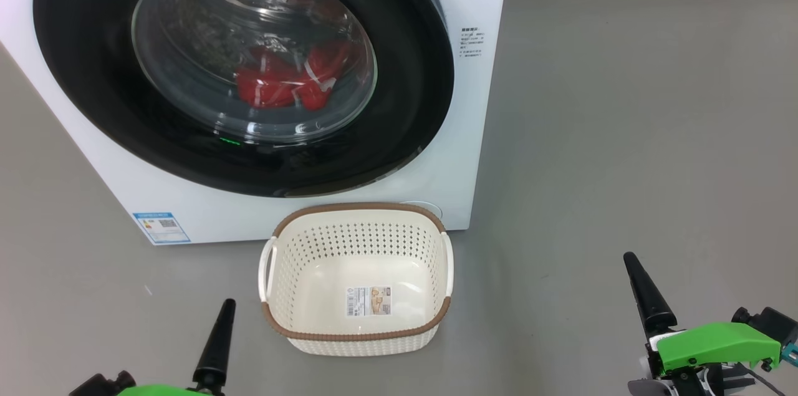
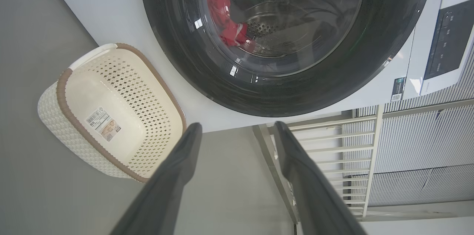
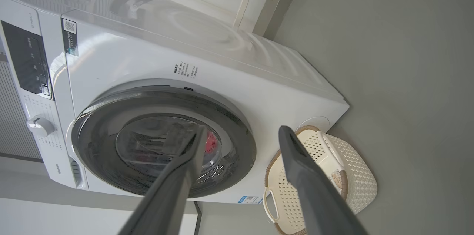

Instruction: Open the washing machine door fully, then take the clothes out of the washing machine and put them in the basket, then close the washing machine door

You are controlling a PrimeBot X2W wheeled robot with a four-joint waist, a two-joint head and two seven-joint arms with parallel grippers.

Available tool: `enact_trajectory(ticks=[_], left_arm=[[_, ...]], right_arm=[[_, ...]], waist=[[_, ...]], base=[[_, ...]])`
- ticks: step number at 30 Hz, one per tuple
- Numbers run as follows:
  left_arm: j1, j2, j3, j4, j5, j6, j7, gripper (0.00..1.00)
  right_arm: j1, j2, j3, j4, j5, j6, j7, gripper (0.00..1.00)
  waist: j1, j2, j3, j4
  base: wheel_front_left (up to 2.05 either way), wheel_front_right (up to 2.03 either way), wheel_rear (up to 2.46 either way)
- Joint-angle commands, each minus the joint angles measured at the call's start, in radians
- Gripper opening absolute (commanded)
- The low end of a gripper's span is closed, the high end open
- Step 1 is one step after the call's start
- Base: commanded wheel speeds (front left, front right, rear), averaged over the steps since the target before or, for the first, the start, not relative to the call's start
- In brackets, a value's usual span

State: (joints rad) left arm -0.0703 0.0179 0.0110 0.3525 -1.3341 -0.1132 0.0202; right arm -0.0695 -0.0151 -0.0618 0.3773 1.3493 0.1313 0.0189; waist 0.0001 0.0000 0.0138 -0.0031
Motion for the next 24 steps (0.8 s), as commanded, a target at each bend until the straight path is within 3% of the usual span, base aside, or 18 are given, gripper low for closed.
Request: enact_trajectory(ticks=[1, 24], left_arm=[[-0.048, 0.013, 0.004, -0.024, 0.029, 0.004, -0.011, 1.0], [-0.099, 0.017, -0.047, -0.036, 0.262, 0.025, -0.076, 1.0]], right_arm=[[-0.056, -0.012, 0.008, -0.021, -0.031, 0.0, -0.011, 1.0], [-0.103, -0.018, 0.043, -0.028, -0.371, 0.0, -0.075, 1.0]], waist=[[-0.0001, 0.0, 0.0, 0.0], [-0.0001, 0.0, 0.006, 0.001]], base=[[0.0, 0.0, 0.0], [0.0, 0.0, 0.0]])
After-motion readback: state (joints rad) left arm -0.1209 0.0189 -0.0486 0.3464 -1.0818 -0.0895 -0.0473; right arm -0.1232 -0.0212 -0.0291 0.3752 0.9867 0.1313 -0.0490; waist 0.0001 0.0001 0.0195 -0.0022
